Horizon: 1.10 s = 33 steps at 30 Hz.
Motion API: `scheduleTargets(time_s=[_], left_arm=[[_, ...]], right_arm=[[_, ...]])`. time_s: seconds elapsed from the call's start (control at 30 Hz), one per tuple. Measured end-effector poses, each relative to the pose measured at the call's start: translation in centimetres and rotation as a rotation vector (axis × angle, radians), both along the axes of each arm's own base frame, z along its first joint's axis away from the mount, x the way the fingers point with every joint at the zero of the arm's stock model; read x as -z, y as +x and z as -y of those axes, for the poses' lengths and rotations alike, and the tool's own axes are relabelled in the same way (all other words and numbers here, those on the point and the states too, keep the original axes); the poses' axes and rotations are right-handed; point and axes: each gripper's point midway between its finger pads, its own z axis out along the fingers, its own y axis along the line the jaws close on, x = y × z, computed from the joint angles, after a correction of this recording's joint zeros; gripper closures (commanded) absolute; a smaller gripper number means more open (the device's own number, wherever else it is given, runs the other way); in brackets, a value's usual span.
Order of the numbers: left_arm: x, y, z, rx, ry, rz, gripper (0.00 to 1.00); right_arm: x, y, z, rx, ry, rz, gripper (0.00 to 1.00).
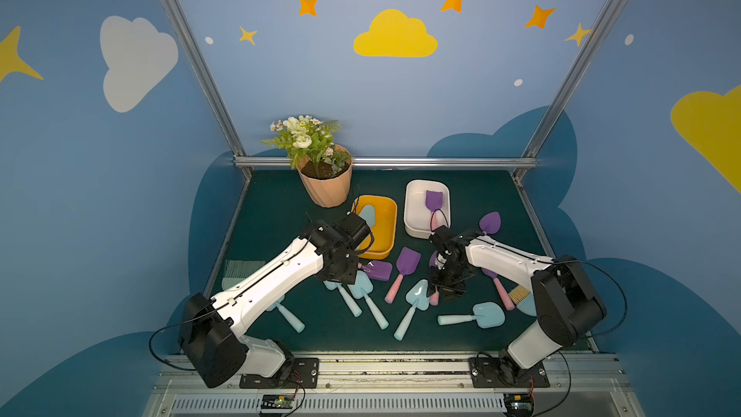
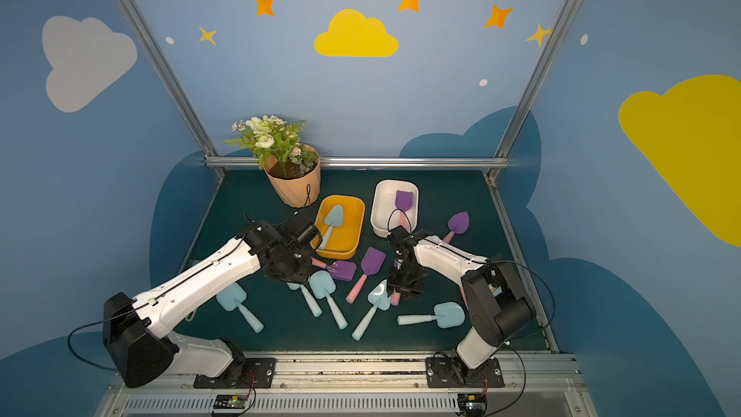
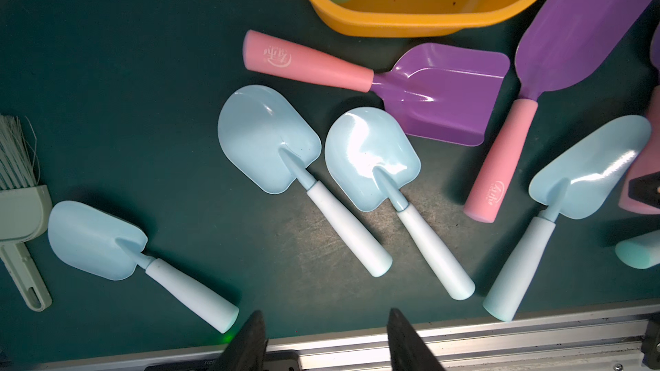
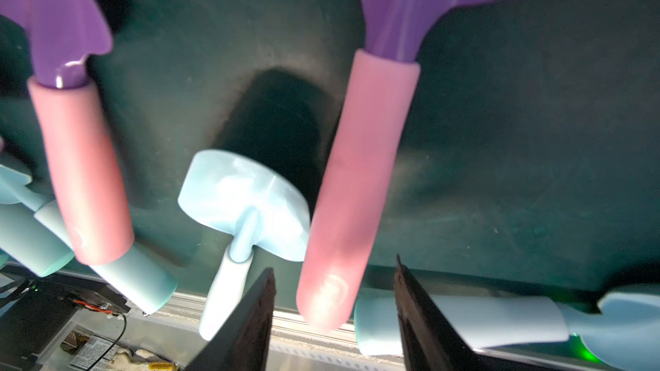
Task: Sort the small shovels by color and place them into the storage box
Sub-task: Pick up the shovel from the center of the board.
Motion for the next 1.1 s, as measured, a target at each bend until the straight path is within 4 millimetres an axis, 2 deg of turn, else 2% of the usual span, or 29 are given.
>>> scheduleTargets(time_s=[0.37, 1.1], left_arm=[[0.0, 0.0, 0.0, -0.001, -0.003, -0.002, 0.54], [0.0, -0.2, 0.2, 0.002, -0.016, -0.014, 0.54]], right_arm=[[0.3, 0.1, 0.2, 0.002, -0.011, -0.003, 0.46], [0.7, 0.1, 3.1, 0.028, -0.055, -0.001, 0.51]])
